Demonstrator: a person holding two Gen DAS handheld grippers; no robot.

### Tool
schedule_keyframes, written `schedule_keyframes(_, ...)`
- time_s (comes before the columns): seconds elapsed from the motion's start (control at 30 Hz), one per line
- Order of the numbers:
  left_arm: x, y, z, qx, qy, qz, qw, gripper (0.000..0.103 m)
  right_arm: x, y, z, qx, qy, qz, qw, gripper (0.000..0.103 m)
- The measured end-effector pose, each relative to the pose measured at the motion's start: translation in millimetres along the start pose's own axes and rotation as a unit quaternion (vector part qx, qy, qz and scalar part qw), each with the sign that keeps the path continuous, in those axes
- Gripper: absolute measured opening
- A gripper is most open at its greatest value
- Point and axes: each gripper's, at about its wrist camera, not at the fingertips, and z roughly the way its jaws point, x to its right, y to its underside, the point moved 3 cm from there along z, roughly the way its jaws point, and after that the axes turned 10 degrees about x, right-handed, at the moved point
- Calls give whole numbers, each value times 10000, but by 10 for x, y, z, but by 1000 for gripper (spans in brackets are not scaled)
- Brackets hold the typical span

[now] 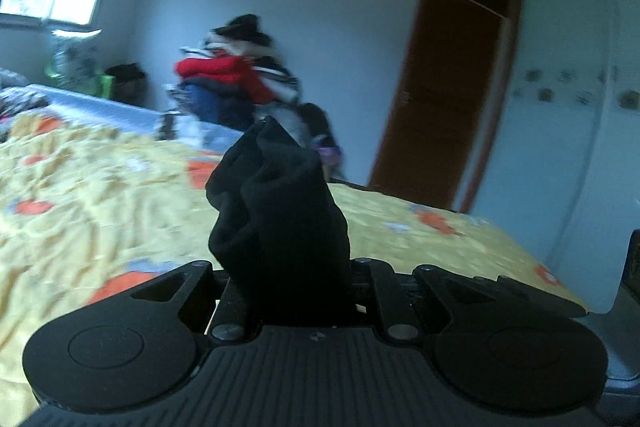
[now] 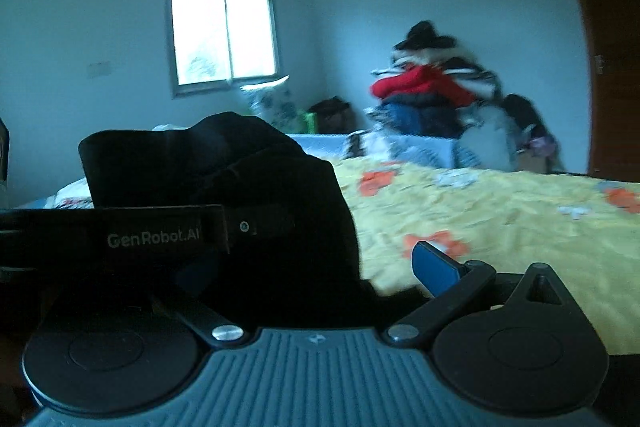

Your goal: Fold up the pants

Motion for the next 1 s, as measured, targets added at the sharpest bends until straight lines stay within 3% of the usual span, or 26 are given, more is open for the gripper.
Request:
schedule_keyframes(0.4,1086,381,437,-492,1012,526,9923,16,921,29,-786,72,1005,296,9945,103)
schedule_keyframes(0.8,1744,1091,903,-1166,1517,865,9777,17,1604,374,-1135,-580,1909,559,9783,103)
schedule_keyframes(0.87,1834,1213,990,-1385,1557,933,9736,20,1691,446,-1150,-746,2104,565,9731,103)
schedule_keyframes(1.0,1911,1387,1100,-1768,1760,1016,9630,42,1833,572,-1249,-1064,2356,597,9642,103)
